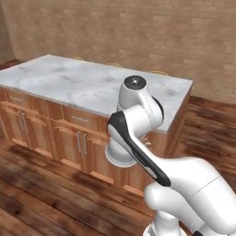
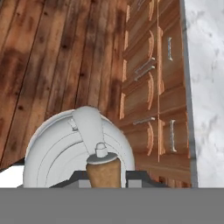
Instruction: The kettle is done boiling. Turn off the stove, then wait for 300 timesteps before moving the kettle to the dining table.
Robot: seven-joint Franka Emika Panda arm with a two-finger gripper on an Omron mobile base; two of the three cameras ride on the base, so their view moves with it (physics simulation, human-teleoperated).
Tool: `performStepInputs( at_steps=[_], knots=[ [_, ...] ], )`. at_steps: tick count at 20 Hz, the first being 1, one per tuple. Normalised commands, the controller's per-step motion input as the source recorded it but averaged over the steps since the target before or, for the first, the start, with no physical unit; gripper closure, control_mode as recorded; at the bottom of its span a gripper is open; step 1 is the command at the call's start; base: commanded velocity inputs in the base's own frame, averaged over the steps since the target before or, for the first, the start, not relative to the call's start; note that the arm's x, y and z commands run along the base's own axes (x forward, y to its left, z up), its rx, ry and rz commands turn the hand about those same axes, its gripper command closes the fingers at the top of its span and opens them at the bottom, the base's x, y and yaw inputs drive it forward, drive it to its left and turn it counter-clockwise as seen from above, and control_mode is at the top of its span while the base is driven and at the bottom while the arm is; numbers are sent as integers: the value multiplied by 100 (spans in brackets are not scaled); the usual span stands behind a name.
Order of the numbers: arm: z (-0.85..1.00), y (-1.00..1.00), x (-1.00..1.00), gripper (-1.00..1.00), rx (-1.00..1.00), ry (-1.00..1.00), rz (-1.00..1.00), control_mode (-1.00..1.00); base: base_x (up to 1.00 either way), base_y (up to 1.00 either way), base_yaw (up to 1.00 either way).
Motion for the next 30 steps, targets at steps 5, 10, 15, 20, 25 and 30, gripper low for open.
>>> performStepInputs(
  at_steps=[5, 10, 15, 20, 25, 30],
  knots=[
    [0, 0, 0, 100, 0, 0, 0, 100, 24, -60, -26],
    [0, 0, 0, 100, 0, 0, 0, 100, 29, -56, -22],
    [0, 0, 0, 100, 0, 0, 0, 100, 34, -51, -19],
    [0, 0, 0, 100, 0, 0, 0, 100, 41, -47, -14],
    [0, 0, 0, 100, 0, 0, 0, 100, 25, -61, -6],
    [0, 0, 0, 100, 0, 0, 0, 100, 29, -65, -3]
  ],
)
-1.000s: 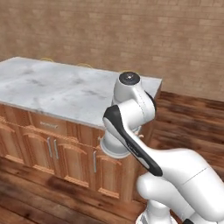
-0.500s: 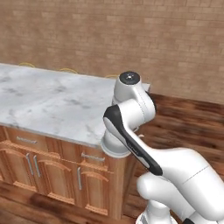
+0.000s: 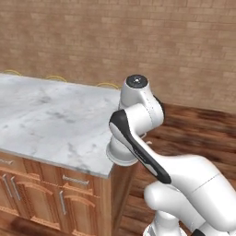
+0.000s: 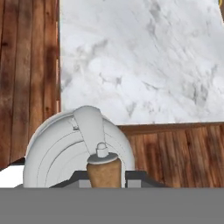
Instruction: The kettle is done boiling. Turn off the stove, then wait for 300 timesteps before moving the kettle to the dining table.
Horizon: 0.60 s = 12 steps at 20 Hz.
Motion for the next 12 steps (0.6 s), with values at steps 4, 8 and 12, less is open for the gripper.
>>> performStepInputs(
  at_steps=[4, 8, 12],
  knots=[
    [0, 0, 0, 100, 0, 0, 0, 100, 38, -69, 0],
    [0, 0, 0, 100, 0, 0, 0, 100, 40, -68, 0],
    [0, 0, 0, 100, 0, 0, 0, 100, 39, -68, 0]
  ],
)
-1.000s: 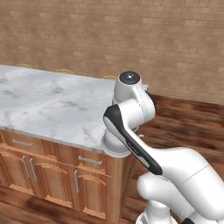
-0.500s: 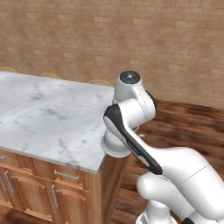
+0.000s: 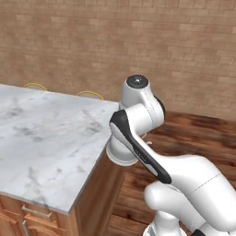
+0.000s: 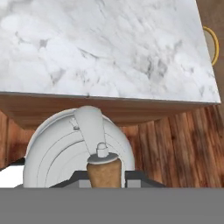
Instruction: The kettle is done boiling. Turn off the stove, then wait for 300 timesteps before moving the kettle to the dining table.
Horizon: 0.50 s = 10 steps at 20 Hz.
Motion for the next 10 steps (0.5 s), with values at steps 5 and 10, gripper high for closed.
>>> performStepInputs(
  at_steps=[5, 10],
  knots=[
    [0, 0, 0, 100, 0, 0, 0, 100, 40, -63, 0],
    [0, 0, 0, 100, 0, 0, 0, 100, 46, -51, 2]
  ],
)
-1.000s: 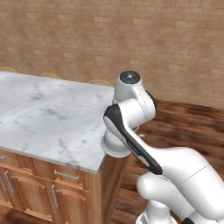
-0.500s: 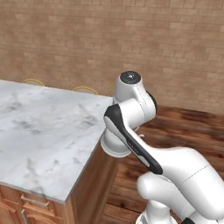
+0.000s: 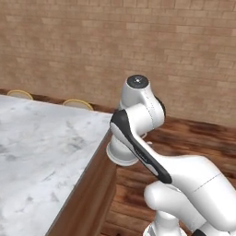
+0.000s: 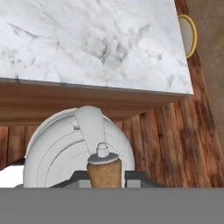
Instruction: The kettle is done boiling. Turn off the stove, then wait for 300 timesteps before moving the kettle to the dining table.
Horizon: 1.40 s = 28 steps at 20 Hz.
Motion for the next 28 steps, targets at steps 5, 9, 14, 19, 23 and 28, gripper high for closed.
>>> performStepInputs(
  at_steps=[5, 9, 14, 19, 23, 28],
  knots=[
    [0, 0, 0, 100, 0, 0, 0, 100, 68, -36, 11],
    [0, 0, 0, 100, 0, 0, 0, 100, 72, -35, 22],
    [0, 0, 0, 100, 0, 0, 0, 100, 53, -43, 28],
    [0, 0, 0, 100, 0, 0, 0, 100, 25, -31, 31],
    [0, 0, 0, 100, 0, 0, 0, 100, 18, -20, 34],
    [0, 0, 0, 100, 0, 0, 0, 100, 15, -21, 34]
  ],
)
